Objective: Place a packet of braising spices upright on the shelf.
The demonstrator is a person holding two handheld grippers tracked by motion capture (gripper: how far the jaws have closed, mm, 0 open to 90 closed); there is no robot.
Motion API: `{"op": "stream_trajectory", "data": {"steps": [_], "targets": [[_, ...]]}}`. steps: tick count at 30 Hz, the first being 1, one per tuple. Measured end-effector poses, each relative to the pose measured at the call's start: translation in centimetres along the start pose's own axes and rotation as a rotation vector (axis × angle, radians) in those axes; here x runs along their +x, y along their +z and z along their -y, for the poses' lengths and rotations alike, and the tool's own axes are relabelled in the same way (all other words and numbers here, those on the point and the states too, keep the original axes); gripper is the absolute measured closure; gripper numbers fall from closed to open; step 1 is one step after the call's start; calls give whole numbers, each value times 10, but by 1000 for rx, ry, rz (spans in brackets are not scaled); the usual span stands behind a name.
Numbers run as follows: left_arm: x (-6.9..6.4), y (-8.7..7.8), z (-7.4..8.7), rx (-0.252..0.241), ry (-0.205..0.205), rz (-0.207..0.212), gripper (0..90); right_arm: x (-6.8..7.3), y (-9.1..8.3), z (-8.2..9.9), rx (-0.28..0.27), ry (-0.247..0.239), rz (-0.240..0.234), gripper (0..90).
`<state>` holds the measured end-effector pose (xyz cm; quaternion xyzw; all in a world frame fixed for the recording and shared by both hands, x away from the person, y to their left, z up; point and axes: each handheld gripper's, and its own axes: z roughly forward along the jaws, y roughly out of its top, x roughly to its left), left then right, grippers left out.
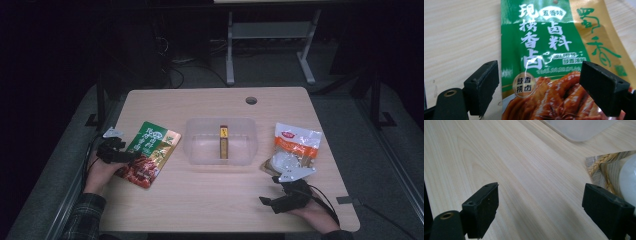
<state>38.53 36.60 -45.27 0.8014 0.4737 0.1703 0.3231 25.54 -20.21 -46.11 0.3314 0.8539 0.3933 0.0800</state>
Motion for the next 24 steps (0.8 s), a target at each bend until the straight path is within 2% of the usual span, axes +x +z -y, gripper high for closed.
{"op": "stream_trajectory", "data": {"steps": [1, 2, 3, 4, 7, 13, 19, 24], "targets": [[2, 1, 1, 6, 7, 3, 153, 0, 0, 0, -2, -1, -1, 132], [2, 2, 3, 15, -9, 3, 150, 0, 0, 0, -2, -2, 0, 132], [3, 4, 3, 22, 9, 1, 149, -1, 0, 0, -4, -7, 0, 132], [3, 5, 4, 30, -7, 2, 148, 0, 0, 0, -2, -4, 0, 132], [5, 7, 6, 22, -33, 14, 141, 0, 0, 0, -1, -7, -5, 132], [9, 10, 8, 7, -46, 36, 131, 1, 0, 0, -4, -7, -15, 132], [6, 11, 10, -6, -26, 39, 109, 0, 0, 0, -4, -6, -15, 132], [2, 11, 10, 15, -2, 45, 111, 0, 0, 0, -7, -6, -16, 132]]}}
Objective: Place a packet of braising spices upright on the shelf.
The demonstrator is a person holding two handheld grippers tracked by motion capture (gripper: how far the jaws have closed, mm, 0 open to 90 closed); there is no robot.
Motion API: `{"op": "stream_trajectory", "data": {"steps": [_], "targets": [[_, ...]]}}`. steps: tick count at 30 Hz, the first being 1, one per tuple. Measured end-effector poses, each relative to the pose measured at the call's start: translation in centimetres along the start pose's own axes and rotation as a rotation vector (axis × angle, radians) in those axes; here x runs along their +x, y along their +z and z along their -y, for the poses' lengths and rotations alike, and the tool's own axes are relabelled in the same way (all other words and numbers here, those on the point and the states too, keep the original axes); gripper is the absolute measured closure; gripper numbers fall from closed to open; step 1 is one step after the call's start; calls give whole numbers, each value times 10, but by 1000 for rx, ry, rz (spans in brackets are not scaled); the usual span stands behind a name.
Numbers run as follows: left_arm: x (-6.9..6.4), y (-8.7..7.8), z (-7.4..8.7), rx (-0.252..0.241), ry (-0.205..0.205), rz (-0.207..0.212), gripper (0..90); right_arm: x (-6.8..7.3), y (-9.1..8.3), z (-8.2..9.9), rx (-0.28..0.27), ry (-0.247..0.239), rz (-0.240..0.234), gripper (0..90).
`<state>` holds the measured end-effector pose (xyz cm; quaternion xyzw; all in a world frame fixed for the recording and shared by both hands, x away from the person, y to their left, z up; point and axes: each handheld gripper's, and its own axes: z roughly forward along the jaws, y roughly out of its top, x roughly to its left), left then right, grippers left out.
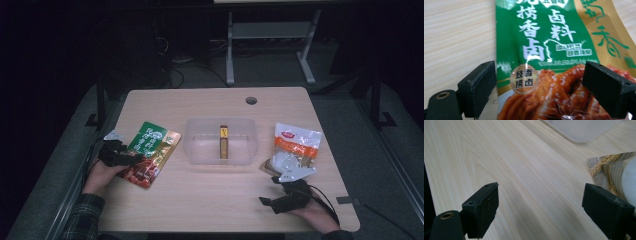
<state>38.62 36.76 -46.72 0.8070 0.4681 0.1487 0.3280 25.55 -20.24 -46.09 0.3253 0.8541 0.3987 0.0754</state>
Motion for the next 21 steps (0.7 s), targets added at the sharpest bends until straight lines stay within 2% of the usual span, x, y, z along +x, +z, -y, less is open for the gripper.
{"op": "stream_trajectory", "data": {"steps": [4, 9, 14, 16, 21], "targets": [[-2, 0, -1, 6, 19, 0, 144, 0, 0, 0, 1, 3, -1, 132], [-7, -2, -2, 14, 38, -5, 240, 1, 0, -1, 5, 2, -2, 132], [-9, -3, -2, 11, 64, -28, 417, 0, 1, -1, 1, -4, -4, 133], [-11, -4, -3, 9, 61, -38, 479, 0, 1, -2, 1, -3, -5, 132], [-13, -4, -3, -1, 48, -60, 702, 3, 2, -2, 21, 1, -12, 132]]}}
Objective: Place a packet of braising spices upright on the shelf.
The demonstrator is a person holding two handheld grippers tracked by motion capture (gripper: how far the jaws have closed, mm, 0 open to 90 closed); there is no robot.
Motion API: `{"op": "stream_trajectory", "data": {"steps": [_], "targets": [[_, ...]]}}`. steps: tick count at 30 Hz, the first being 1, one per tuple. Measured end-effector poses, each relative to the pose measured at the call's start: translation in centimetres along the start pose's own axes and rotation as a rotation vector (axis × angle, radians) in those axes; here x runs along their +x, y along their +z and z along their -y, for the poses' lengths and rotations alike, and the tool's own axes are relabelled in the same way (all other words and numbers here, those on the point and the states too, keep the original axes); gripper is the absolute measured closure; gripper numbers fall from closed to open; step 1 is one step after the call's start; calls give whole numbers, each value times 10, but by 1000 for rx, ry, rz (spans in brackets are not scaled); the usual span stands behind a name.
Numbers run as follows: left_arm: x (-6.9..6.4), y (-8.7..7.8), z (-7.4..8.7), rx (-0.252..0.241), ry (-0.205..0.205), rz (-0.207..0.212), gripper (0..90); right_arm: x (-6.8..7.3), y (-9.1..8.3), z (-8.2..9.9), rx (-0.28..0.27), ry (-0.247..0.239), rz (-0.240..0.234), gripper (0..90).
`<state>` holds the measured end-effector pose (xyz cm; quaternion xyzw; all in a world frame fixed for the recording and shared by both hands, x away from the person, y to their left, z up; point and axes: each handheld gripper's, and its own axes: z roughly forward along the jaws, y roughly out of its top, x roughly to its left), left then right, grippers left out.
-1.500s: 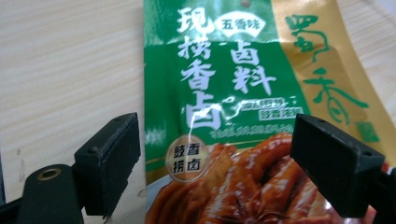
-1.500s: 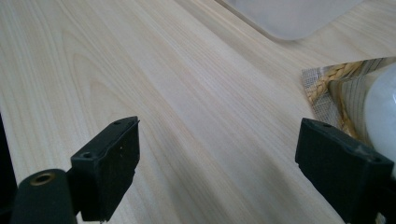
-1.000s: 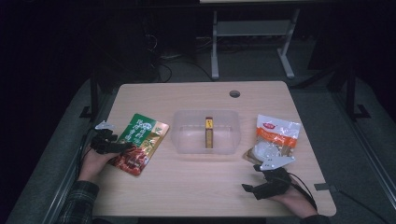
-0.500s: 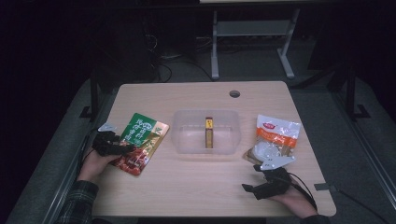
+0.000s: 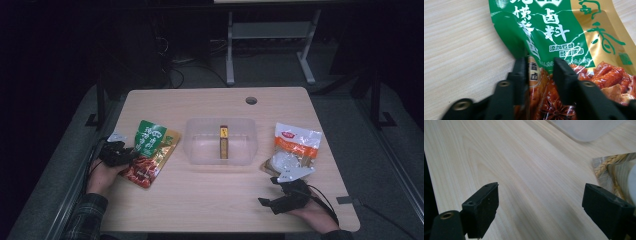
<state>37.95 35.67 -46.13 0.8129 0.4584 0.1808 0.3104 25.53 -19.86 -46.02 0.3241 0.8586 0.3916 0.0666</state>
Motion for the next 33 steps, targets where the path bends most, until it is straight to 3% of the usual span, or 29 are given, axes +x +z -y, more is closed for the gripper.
{"op": "stream_trajectory", "data": {"steps": [3, 7, 19, 30, 33], "targets": [[-2, 0, -1, 6, 21, -19, 806, 1, 1, -1, 5, -8, 2, 126], [-3, 0, -2, 8, 22, -31, 847, 2, 1, -2, 16, -12, 14, 123], [10, -7, -1, -30, -91, 49, 896, 4, 4, -6, 77, -1, 30, 136], [16, -36, -3, -145, -140, 84, 898, 0, 0, -5, 47, 20, 16, 150], [16, -44, -5, -161, -134, 88, 899, -1, 0, -5, 38, 31, 11, 151]]}}
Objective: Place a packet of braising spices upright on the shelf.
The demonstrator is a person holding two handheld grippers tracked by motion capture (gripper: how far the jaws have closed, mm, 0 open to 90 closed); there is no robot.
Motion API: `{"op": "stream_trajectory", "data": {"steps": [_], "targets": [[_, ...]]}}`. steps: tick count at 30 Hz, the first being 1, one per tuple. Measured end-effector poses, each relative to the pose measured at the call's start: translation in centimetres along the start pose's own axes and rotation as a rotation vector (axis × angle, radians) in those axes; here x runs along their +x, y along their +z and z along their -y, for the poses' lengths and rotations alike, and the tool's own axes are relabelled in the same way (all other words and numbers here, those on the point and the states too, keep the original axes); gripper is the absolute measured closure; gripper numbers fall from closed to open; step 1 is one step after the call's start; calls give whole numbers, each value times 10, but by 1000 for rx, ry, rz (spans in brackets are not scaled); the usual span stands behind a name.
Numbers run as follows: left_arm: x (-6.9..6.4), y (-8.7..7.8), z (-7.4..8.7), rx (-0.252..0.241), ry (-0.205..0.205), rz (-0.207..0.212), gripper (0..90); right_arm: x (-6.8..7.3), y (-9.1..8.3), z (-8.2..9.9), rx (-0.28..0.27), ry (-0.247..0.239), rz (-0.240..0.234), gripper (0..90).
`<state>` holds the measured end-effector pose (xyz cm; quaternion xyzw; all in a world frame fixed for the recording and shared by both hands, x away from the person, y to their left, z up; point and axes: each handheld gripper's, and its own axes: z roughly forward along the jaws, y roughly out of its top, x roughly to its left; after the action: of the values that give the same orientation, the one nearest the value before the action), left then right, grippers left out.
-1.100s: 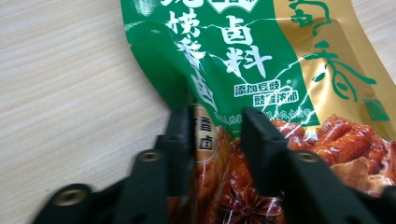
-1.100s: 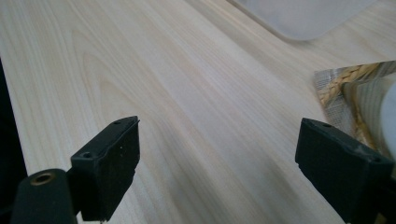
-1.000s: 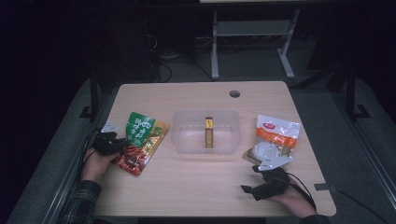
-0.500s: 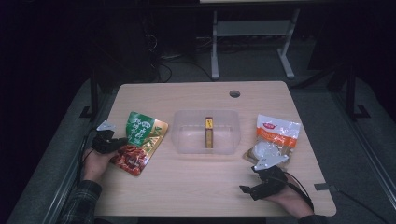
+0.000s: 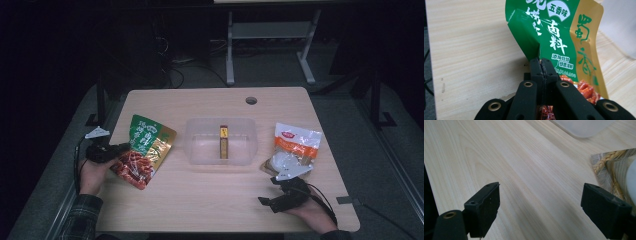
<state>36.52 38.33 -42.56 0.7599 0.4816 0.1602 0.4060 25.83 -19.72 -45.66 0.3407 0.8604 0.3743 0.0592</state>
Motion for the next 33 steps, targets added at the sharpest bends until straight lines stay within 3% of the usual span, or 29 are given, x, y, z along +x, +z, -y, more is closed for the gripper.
{"op": "stream_trajectory", "data": {"steps": [10, 18, 27, 33], "targets": [[-7, -30, -11, -85, 11, 39, 899, -3, -2, 1, -20, 12, -14, 163], [-16, -42, -20, -132, 33, 78, 900, -5, -3, 1, -34, 17, -17, 164], [-39, -47, -34, -145, 76, 148, 900, -5, -3, 1, -38, 20, -25, 165], [-59, -46, -42, -148, 95, 222, 900, -4, -3, 1, -41, 19, -25, 165]]}}
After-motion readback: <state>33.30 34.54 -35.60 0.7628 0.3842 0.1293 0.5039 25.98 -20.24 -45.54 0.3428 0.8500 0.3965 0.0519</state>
